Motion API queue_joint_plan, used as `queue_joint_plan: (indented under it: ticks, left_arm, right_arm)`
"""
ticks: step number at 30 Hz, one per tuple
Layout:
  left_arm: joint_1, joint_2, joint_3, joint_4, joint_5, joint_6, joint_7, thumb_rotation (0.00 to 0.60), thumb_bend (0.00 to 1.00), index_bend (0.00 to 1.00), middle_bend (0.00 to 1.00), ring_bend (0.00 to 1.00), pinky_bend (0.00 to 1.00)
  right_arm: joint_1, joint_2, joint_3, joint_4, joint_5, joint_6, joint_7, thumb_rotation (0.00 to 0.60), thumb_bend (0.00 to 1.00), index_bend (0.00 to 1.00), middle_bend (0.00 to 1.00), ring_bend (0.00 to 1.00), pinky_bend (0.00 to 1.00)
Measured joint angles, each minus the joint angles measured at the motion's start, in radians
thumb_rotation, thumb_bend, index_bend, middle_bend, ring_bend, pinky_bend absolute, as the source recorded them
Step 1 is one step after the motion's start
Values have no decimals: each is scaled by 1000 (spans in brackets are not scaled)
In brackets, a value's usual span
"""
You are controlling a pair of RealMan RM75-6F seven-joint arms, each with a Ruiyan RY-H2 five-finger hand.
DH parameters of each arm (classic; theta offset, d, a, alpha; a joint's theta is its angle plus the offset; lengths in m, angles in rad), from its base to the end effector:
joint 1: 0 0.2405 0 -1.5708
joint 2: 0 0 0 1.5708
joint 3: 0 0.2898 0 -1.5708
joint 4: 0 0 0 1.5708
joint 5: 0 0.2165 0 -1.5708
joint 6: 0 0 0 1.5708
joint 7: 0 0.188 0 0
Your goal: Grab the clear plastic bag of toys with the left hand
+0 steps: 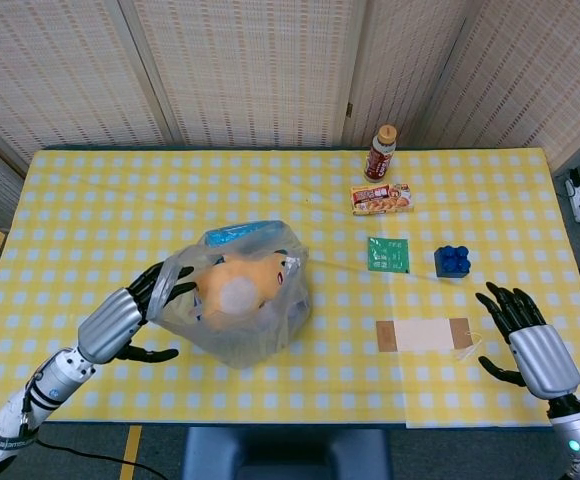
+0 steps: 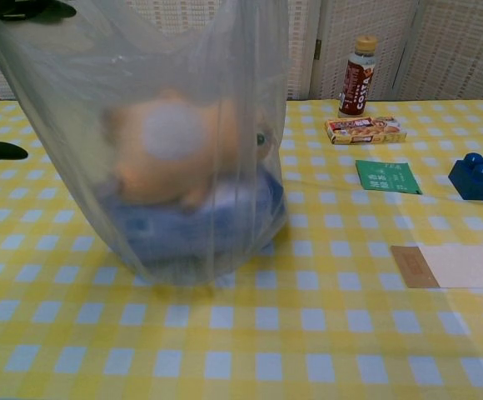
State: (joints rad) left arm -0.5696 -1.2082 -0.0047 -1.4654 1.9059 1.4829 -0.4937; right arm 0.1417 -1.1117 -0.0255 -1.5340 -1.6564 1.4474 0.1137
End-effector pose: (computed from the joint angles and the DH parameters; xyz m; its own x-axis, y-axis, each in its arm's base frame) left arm -0.1742 0.3229 0.1083 0.1374 0.1787 0.9743 0.6783 -0.7337 0.0389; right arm -0.3328 -0.2290 0.1464 0.3956 -0.1019 0.9127 -0.9070 -0.1992 0.3710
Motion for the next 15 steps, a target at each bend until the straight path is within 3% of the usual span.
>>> queue_joint_plan:
  ticks: [15]
  left_arm:
    - [-28, -5, 16, -54, 19, -18, 49, 600, 120, 59, 77, 70, 2]
  right_arm:
    - [-8, 8, -4, 1, -16, 23, 19, 600, 255, 0, 0, 0, 0]
